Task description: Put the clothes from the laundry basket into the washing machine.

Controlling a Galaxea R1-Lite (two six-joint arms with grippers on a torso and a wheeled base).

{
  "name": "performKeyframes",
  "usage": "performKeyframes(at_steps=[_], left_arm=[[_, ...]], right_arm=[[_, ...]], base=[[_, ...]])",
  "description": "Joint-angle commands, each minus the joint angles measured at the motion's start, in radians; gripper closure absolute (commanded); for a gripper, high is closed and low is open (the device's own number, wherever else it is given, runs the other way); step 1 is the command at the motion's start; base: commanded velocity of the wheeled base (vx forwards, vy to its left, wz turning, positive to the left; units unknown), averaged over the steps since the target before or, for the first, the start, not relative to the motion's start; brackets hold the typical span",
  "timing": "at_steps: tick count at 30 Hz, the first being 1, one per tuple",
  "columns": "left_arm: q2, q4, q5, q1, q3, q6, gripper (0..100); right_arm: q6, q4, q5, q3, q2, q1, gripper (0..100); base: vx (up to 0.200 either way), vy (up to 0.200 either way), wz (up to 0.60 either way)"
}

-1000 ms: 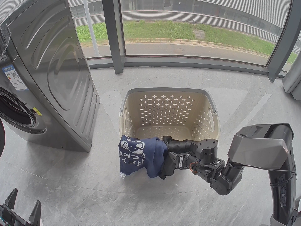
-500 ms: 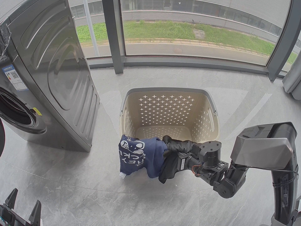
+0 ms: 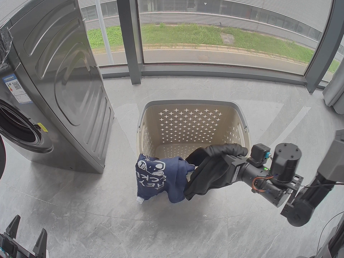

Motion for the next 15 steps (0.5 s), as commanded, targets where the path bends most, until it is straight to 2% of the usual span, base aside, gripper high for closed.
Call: performKeyframes(at_steps=[1,2,7,15], left_arm=[[-0.012,0.001,0.000,0.000,0.015,-0.001,0],[-0.012,0.001,0.000,0.001,0.015,-0.003,0],[-0.012,0.001,-0.002,0.000,0.015,-0.003,0],[-0.012,0.001,-0.002,0.000,0.013,-0.001,0]], right_arm=[[-0.037,-0.003,0.041,0.089,-0.273,0.015,100],[-0.052,0.000,0.046,0.090,-0.294,0.016,100],[-0.060,-0.010,0.058,0.101,-0.314,0.021,100],[-0.058,-0.018,0.075,0.119,-0.314,0.022,100]], base=[[0.000,0.000,0.00],[0.000,0.000,0.00],[0.000,0.000,0.00],[-0.200,0.000,0.00]])
